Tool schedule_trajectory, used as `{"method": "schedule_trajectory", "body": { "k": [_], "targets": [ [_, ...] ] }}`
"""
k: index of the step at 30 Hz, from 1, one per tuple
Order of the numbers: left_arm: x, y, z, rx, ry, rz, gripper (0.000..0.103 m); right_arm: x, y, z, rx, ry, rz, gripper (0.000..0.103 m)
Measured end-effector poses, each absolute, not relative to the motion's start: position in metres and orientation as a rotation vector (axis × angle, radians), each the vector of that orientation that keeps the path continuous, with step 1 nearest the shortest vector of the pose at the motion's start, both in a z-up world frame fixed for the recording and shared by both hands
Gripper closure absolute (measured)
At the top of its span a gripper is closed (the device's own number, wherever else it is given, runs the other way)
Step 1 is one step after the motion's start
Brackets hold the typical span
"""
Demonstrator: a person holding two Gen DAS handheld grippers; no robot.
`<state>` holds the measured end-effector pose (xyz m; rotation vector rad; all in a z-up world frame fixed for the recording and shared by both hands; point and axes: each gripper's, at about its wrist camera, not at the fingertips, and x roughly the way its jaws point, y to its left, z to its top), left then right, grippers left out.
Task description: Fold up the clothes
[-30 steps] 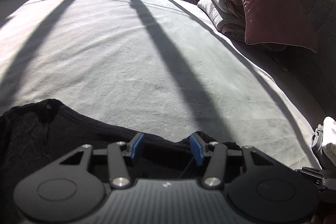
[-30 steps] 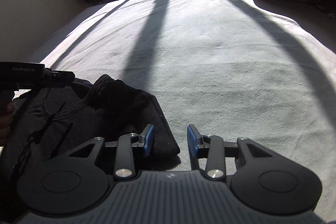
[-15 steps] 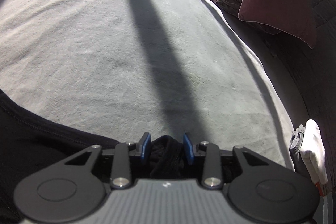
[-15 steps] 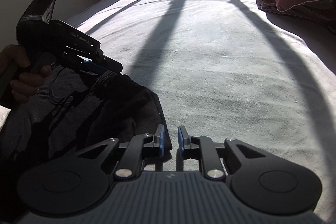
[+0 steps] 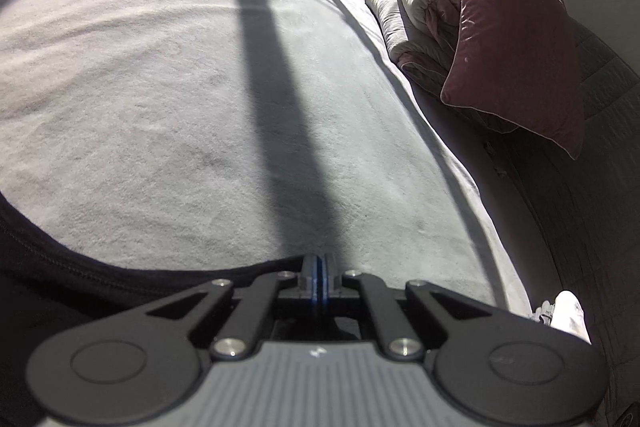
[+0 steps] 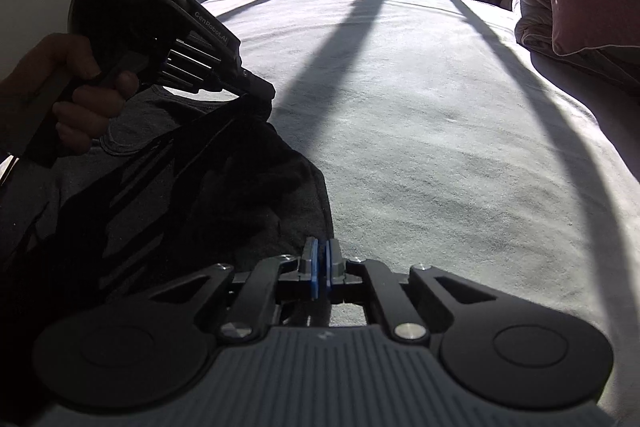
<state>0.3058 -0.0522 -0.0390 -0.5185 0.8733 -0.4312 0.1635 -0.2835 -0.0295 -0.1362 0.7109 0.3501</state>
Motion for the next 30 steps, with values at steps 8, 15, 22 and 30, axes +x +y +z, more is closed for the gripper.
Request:
{"method": "schedule_trajectory", "body": {
  "k": [8,15,22,30],
  "targets": [
    [0.304,-0.050,-0.059,-0.640,0.695,-0.380,0.101,0.174,-0.301,-0.023,-0.121,0.521,0.026,0.100],
    [0.308,-0.058,-0.074,-0.577,0.679,-0.346,0.101,0.192,-0.302,-0.052,-0.117,0.625,0.029,0.100],
    [0.311,-0.042,-0.068,-0.627,0.675,-0.345,0.101,0.163,-0.359,-0.021,0.156,0.625,0.201,0.063],
    [0.307,-0.036,-0.056,-0.601,0.643,-0.286,0.101,0.176,-0.340,-0.030,0.185,0.630,0.228,0.063]
  ]
}}
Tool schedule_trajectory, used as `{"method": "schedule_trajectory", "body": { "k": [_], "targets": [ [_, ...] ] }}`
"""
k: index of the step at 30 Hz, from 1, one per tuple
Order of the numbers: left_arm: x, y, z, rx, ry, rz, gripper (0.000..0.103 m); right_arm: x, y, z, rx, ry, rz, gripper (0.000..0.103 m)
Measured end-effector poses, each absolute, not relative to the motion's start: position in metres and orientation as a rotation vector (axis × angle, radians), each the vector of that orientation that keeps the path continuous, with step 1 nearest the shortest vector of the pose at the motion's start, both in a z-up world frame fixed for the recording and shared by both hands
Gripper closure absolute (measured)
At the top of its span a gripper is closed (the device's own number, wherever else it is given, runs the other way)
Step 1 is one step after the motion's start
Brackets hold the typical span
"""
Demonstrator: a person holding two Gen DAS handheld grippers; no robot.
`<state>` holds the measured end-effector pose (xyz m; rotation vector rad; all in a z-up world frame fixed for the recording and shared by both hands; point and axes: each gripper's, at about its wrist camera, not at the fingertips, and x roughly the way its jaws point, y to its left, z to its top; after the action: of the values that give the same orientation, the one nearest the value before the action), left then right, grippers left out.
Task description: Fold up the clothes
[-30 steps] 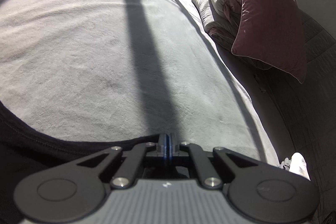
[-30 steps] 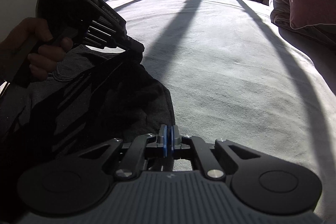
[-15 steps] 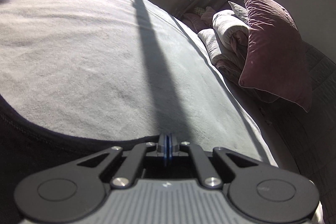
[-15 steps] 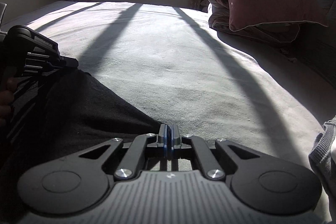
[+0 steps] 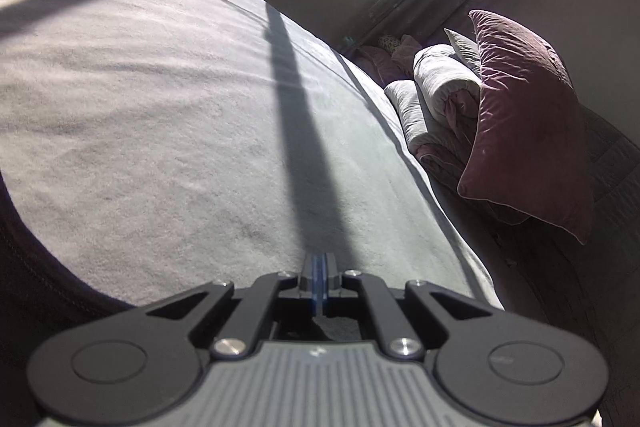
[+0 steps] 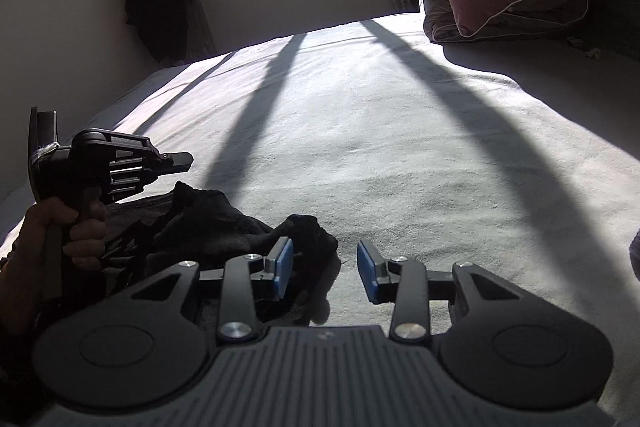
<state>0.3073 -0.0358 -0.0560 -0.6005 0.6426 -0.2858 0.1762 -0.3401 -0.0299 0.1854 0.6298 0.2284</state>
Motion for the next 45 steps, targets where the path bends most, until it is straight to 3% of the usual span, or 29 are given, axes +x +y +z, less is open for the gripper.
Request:
{"method": "schedule_trajectory", "body": {
  "k": [6,7,9,11,22,31,33,34,45],
  "targets": [
    [0.308,-0.029,-0.055,-0.619,0.740,-0.322,0.097,0.182,-0.339,-0.038,0.179,0.652,0.213,0.063],
    [0.308,-0.028,-0.055,-0.627,0.755,-0.338,0.093,0.178,-0.344,-0.036,0.198,0.636,0.216,0.063],
    [0.308,-0.030,-0.053,-0.616,0.763,-0.339,0.065,0.174,-0.355,-0.031,0.252,0.604,0.218,0.063],
    [0.309,-0.036,-0.050,-0.573,0.777,-0.312,0.061,0.174,-0.365,-0.030,0.306,0.583,0.195,0.063],
    [0.296,-0.056,-0.051,-0.435,0.784,-0.290,0.071,0.198,-0.320,-0.049,0.145,0.645,0.111,0.063],
    [0.293,-0.063,-0.055,-0.407,0.770,-0.322,0.093,0.203,-0.299,-0.058,0.039,0.601,0.135,0.062],
    [0.293,-0.066,-0.057,-0.405,0.762,-0.328,0.097,0.202,-0.297,-0.058,0.024,0.594,0.162,0.077],
    [0.293,-0.067,-0.058,-0.404,0.753,-0.324,0.097,0.202,-0.295,-0.058,0.019,0.591,0.194,0.096],
    [0.298,-0.049,-0.061,-0.567,0.592,-0.339,0.099,0.182,-0.360,-0.025,0.129,0.564,-0.005,0.098]
  ]
}}
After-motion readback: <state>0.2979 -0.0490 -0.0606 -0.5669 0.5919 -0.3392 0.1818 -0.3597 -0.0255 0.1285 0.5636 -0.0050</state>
